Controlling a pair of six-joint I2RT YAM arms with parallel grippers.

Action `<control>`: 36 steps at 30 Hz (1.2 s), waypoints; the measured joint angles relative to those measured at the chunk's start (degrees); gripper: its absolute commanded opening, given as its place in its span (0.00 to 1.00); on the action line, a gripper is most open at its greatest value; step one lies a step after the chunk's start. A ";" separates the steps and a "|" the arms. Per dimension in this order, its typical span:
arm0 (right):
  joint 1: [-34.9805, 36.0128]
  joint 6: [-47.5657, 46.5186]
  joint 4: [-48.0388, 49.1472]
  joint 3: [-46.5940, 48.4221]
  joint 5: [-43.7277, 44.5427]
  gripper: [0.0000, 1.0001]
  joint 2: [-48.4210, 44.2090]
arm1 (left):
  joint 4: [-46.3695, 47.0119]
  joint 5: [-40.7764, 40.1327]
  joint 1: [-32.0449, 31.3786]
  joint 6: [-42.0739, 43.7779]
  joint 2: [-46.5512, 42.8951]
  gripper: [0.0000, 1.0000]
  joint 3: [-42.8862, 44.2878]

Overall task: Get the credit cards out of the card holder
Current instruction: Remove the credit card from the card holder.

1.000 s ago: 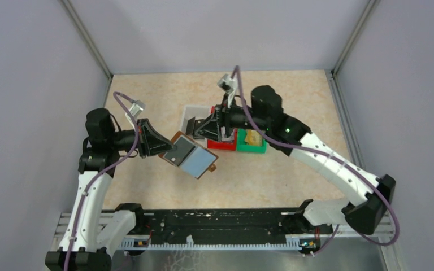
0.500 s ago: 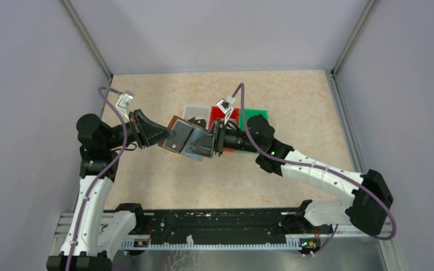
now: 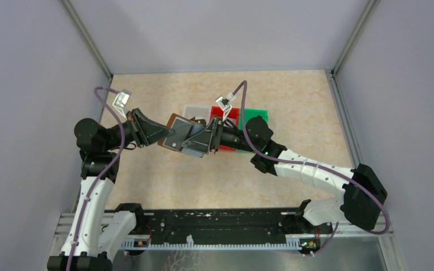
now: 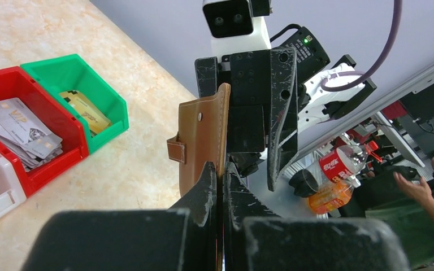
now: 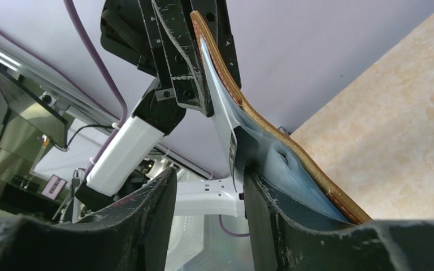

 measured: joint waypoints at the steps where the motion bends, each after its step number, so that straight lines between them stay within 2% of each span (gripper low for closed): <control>1: 0.00 0.33 0.87 0.00 0.02 0.45 0.35 | 0.20 0.00 0.00 -0.17 0.00 0.00 0.00; 3: 0.00 1.18 2.36 0.00 0.04 0.42 0.79 | 0.59 0.00 0.02 -0.66 0.00 0.00 0.00; 7: 0.00 2.86 6.43 -0.07 0.33 0.31 0.90 | 1.03 0.13 0.02 -1.64 -0.02 0.00 0.00; 14: -0.15 6.88 12.35 -2.08 0.72 0.01 2.29 | 2.10 0.59 0.00 -2.73 -0.70 0.00 0.00; 15: -0.15 7.23 12.57 -2.14 0.72 0.00 2.43 | 2.14 0.61 0.00 -2.80 -0.72 0.00 0.00; 25: -0.13 8.72 17.75 -5.40 1.44 0.00 2.54 | 2.12 1.44 -0.28 -4.39 -0.52 0.01 0.00; 36: 0.04 7.32 18.78 -8.37 3.26 0.00 -0.13 | 3.56 2.71 -1.05 -8.31 0.39 0.06 0.00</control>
